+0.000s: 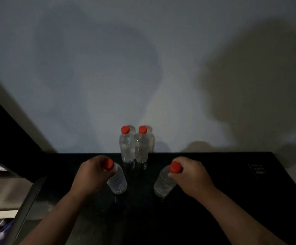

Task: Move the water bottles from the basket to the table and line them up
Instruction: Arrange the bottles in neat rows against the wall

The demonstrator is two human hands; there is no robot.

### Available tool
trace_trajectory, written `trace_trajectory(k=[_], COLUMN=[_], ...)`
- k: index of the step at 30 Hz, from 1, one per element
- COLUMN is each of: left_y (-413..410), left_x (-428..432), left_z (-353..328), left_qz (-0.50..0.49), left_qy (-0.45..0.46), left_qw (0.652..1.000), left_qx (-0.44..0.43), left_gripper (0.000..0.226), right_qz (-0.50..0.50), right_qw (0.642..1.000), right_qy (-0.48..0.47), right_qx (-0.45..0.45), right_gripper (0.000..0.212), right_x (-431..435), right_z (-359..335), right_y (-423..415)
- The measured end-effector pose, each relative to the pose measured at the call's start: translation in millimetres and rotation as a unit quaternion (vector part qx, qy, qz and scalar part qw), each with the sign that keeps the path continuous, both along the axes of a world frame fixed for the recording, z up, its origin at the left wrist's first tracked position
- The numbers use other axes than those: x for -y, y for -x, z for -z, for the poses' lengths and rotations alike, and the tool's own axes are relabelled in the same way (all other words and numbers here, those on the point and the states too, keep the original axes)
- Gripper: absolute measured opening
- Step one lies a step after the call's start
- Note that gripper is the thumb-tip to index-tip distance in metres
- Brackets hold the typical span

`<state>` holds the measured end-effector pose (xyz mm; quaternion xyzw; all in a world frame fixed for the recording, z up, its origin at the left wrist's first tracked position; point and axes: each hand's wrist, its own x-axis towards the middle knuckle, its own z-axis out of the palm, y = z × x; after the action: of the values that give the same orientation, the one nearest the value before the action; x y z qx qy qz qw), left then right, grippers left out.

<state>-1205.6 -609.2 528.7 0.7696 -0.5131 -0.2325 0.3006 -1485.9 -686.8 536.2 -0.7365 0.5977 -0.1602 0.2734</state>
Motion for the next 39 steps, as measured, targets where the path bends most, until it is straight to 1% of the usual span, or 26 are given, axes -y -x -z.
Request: trace_trajectory(k=[3,7,12,15,17,19,20,22,25,28,31,34,37,39], left_y=[-15.0,-29.6,-40.4,-45.8,-48.0,-48.1,-48.0,-48.2,-45.1,-42.1,-43.1,-45.7,-47.8,-50.0], left_x=[30.4,65.8,90.5,97.1,97.7,95.8,95.2,95.3,96.9,103.7,114.2,123.3,126.7,126.2], left_z=[5.2,13.2,23.7,33.4,43.9,62.1,73.8,97.5,117.4,120.7,123.5,124.8,128.9,136.3], left_qz=[-0.001,-0.005,-0.013,-0.013,-0.027,-0.018,-0.009,-0.011,-0.053,-0.093,-0.089,-0.078,-0.089,-0.099], left_qy=[0.021,0.032,0.033,0.038,0.033,0.0,-0.022,-0.051,-0.042,-0.015,-0.012,-0.013,0.007,0.006], left_qw=[1.0,0.999,0.999,0.999,0.997,0.991,0.989,0.987,0.985,0.984,0.987,0.989,0.986,0.983], left_qx=[0.013,0.025,0.028,-0.013,-0.072,-0.131,-0.145,-0.149,-0.16,-0.153,-0.131,-0.123,-0.143,-0.155], left_gripper=[0.017,0.014,0.022,0.028,0.037,0.054,0.061,0.069,0.064,0.058,0.048,0.039,0.048,0.054], right_qz=[0.014,0.032,0.039,0.043,0.049,0.04,0.033,0.045,0.069,0.086,0.101,0.11,0.121,0.126], right_qw=[0.999,0.998,0.997,0.992,0.988,0.988,0.987,0.98,0.974,0.971,0.969,0.971,0.972,0.97], right_qy=[0.027,0.032,0.027,0.051,0.042,-0.011,-0.045,-0.09,-0.101,-0.079,-0.059,-0.049,-0.035,-0.035], right_qx=[0.014,0.041,0.067,0.109,0.14,0.147,0.153,0.173,0.193,0.207,0.219,0.206,0.197,0.205], right_gripper=[0.021,0.022,0.02,0.021,0.03,0.042,0.045,0.052,0.064,0.065,0.065,0.073,0.076,0.072], right_x=[35.8,71.3,96.1,98.7,98.7,99.1,99.4,100.8,102.7,106.6,110.7,115.0,119.3,119.5], right_z=[10.3,24.5,37.9,47.3,53.0,59.1,63.1,76.8,93.7,100.7,103.8,113.0,116.6,116.5], right_y=[-14.2,-30.2,-44.2,-47.0,-48.4,-52.1,-54.8,-60.3,-63.8,-64.5,-70.2,-77.9,-83.1,-85.0])
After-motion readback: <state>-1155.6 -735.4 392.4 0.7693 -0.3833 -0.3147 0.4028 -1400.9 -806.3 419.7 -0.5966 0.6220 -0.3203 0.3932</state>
